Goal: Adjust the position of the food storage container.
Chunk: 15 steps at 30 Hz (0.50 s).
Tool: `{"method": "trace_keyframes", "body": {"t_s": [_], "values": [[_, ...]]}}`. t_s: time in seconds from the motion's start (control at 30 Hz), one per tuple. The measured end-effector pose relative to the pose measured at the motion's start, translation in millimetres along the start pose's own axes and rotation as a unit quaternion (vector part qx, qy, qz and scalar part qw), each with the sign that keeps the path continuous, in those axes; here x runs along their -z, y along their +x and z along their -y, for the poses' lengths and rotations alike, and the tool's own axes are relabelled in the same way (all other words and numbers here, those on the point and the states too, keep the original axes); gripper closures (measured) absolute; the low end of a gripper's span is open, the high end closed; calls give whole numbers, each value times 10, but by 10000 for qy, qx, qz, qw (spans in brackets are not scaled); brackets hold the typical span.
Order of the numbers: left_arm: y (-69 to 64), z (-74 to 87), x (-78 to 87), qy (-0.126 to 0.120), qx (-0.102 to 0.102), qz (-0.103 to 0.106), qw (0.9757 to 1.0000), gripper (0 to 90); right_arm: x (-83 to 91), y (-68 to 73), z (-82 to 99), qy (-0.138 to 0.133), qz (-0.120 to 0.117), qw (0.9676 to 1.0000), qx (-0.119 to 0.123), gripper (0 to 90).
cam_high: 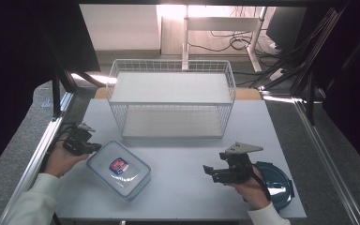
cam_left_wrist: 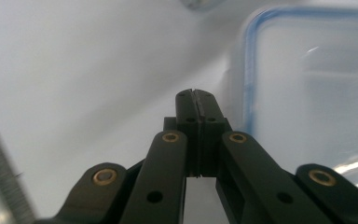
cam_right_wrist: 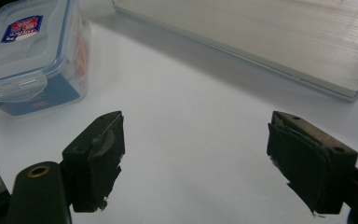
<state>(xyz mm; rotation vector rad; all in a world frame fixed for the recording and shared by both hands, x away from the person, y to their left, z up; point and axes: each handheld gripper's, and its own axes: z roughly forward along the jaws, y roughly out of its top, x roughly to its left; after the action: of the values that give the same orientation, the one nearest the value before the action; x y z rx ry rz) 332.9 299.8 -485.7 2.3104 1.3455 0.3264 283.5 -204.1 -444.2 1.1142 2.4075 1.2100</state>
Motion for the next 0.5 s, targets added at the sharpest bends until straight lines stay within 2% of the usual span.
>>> {"method": "trace_keyframes", "body": {"t_s": [0.17,0.43,0.5], "values": [[59,113,-7,158,41,22,9999,900,7,-3,2,-6,16,10000,-5,189],[42,270,20,270,-37,197,9994,900,-14,11,6,28,8,10000,0,189],[15,287,32,259,-116,221,9994,900,-18,20,7,37,4,10000,13,189]]}}
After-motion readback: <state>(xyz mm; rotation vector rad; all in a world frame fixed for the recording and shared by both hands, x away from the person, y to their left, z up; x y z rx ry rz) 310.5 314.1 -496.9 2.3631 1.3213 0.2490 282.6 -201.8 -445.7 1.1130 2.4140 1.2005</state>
